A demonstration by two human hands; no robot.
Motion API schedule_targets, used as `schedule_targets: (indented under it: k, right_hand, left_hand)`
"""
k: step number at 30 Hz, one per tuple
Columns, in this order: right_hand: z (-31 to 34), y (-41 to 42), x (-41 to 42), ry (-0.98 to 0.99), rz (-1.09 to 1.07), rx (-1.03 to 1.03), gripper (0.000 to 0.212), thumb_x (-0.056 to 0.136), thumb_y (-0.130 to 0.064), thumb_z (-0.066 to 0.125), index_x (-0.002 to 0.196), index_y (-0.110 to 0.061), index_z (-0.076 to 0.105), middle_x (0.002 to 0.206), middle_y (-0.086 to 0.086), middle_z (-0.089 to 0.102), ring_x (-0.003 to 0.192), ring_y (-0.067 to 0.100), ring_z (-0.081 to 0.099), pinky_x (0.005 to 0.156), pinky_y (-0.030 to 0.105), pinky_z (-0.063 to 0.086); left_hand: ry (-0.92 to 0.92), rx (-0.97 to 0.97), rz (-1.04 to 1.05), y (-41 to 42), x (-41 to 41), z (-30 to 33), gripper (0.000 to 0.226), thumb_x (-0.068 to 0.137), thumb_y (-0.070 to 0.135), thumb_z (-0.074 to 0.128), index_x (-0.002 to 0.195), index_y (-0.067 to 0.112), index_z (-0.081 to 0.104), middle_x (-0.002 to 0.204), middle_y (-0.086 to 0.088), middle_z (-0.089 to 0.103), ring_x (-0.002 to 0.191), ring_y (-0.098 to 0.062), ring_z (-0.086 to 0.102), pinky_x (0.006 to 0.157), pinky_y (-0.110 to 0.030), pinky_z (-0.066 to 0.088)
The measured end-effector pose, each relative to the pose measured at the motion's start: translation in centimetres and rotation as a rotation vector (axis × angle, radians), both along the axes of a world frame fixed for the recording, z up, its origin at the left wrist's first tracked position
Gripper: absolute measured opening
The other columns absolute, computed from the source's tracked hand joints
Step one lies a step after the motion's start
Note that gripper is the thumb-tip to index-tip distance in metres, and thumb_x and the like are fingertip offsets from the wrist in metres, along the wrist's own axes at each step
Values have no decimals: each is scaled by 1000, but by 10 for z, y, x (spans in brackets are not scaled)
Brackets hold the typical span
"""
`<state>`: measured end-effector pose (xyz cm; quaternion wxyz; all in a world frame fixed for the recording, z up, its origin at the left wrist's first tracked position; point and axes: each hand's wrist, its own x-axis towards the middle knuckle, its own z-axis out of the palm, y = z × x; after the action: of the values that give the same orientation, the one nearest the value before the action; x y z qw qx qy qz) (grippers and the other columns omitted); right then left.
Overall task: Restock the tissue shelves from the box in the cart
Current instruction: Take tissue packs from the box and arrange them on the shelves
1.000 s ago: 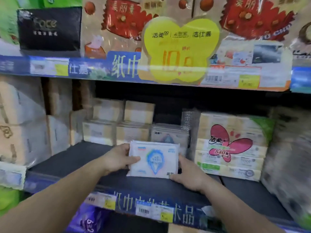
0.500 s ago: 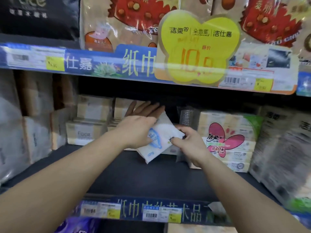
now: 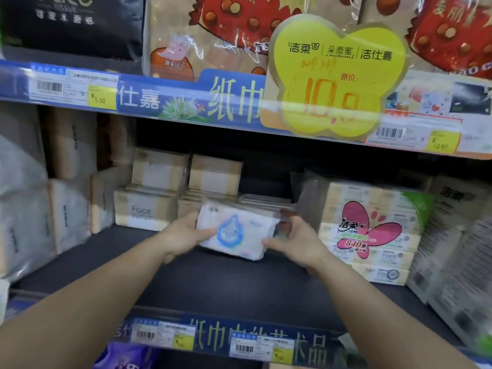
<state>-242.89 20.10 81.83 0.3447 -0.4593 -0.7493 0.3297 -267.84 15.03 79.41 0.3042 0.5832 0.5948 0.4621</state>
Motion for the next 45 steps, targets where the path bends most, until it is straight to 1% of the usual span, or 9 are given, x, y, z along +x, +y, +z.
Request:
schedule_targets:
  k: [2,4,6,13,17,20,27,39,45]
  right_hand:
    - [-20,5,1,-67,22,-193,84,67,-27,84,139,-16,43,122,3,64,94,11,63,79,22,53]
    - [-32,5,-3,-111,12,-280,66,81,-23,74,139,-13,43,120,7,64,70,9,56,55,14,44]
    - [-38,10,-7,-94,-28,-261,43,89,-21,63,130,-13,51,105,4,66,55,10,49,43,17,37]
    - [-37,29,-9,135,-248,-196,8,94,-13,49,102,-12,50,88,12,62,61,21,59,51,31,49]
    - [-45,37,-5,219,-320,-154,16,91,-10,49,103,-14,59,102,13,69,85,27,64,76,38,53]
    - [-50,33,-5,224,-313,-105,28,91,-7,48,116,-13,58,110,6,67,101,25,62,82,28,47]
    - [-55,26,-6,-17,-310,-2,59,92,-7,42,148,-20,29,132,7,57,119,28,53,101,28,40]
    - [-36,25,-14,-254,-369,-136,79,92,-8,44,154,-20,-4,145,15,42,130,31,45,103,26,35]
    - [-26,12,-14,-223,-389,-214,65,94,-13,50,148,-5,14,141,15,46,128,31,46,95,28,40]
  left_hand:
    - [49,-95,-36,3,0,-19,31,89,6,64,113,26,60,97,23,68,92,8,62,95,-20,48]
    - [59,-134,-46,7,2,-22,40,89,2,62,120,26,56,108,15,66,104,-3,62,92,-20,46]
    - [87,-148,-37,14,6,-19,38,88,2,60,113,29,57,113,8,67,110,-10,61,93,-23,46]
    - [211,-190,113,58,42,-31,47,75,27,64,121,20,54,115,0,65,104,-18,61,95,-37,49]
    - [134,-71,315,71,57,-36,44,75,24,76,113,11,58,112,-4,67,104,-23,63,93,-37,50]
    - [116,-57,336,72,60,-35,36,77,19,76,109,10,63,109,-5,70,101,-23,65,90,-31,50]
    - [419,-127,254,69,61,-37,35,90,33,58,123,23,56,121,0,64,112,-24,58,93,-31,46]
    - [657,-271,231,74,62,-31,42,96,47,39,124,16,48,132,-5,54,122,-29,49,98,-38,41]
    - [533,-286,220,67,57,-29,49,91,54,46,118,15,55,127,-6,58,118,-30,52,98,-39,43]
